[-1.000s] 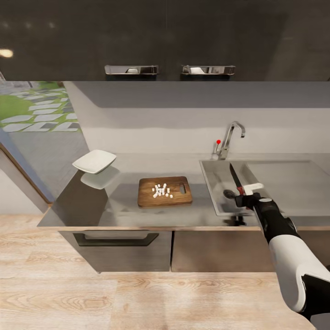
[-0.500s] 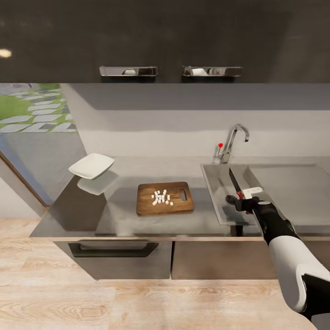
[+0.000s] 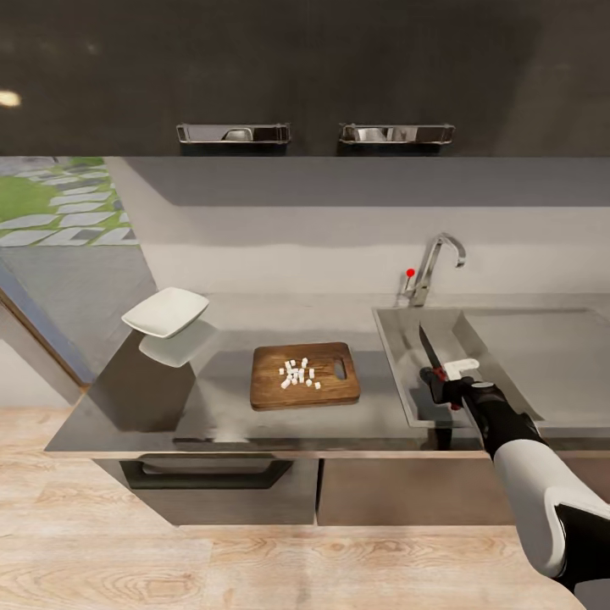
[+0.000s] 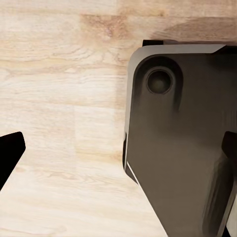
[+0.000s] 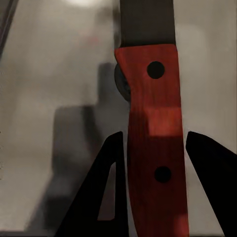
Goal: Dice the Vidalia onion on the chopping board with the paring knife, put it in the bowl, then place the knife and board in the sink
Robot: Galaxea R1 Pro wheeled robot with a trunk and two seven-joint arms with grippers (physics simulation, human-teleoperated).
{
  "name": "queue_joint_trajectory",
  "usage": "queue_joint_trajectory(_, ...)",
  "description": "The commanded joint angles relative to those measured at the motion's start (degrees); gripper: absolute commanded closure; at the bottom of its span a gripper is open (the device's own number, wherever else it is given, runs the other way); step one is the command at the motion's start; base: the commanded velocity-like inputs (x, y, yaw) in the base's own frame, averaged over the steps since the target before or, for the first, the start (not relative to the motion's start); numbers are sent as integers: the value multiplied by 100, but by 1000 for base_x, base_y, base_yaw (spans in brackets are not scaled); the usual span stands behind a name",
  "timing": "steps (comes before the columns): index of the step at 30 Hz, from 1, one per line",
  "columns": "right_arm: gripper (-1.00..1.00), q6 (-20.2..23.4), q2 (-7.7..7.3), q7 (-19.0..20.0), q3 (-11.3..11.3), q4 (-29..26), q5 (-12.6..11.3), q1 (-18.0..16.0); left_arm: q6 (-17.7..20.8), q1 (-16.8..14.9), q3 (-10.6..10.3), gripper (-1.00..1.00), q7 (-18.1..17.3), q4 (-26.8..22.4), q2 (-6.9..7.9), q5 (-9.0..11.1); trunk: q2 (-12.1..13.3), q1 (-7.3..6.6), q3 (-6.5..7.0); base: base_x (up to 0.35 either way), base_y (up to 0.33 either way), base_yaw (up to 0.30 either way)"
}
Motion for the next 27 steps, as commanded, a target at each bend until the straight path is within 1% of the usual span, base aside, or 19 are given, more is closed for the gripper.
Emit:
queue_joint_trajectory(1, 100, 17, 7, 16, -34, -6, 60, -4, -33, -8, -48, -100, 4, 20, 0, 36, -11, 3, -10, 21, 0, 0)
queue_joint_trajectory(5, 100, 15, 24, -139, -29, 84, 59, -4, -30, -8, -48, -100, 4, 20, 3, 36, -11, 3, -10, 176, 0, 0)
queue_joint_trajectory(8, 100, 4, 20, -157, -40, 344, 60, -4, -33, -8, -48, -100, 4, 20, 3, 36, -11, 3, -10, 272, 0, 0)
queue_joint_trajectory(13, 100, 1, 23, -159, -35, 414, 58, -4, -35, -8, -48, -100, 4, 20, 3, 35, -11, 3, -10, 255, 0, 0)
queue_joint_trajectory(21, 100, -1, 23, -175, -36, 703, 57, -4, -35, -8, -48, -100, 1, 20, -2, 36, -11, 3, -10, 23, 0, 0)
queue_joint_trajectory(23, 100, -26, 22, -234, -36, 833, 55, -4, -35, -8, -48, -100, 1, 20, 1, 35, -11, 3, -10, 0, 0, 0)
queue_joint_trajectory(27, 100, -214, 27, -457, -35, 1109, 52, -4, -35, -8, -48, -100, 2, 25, 3, 36, -11, 3, -10, 0, 0, 0)
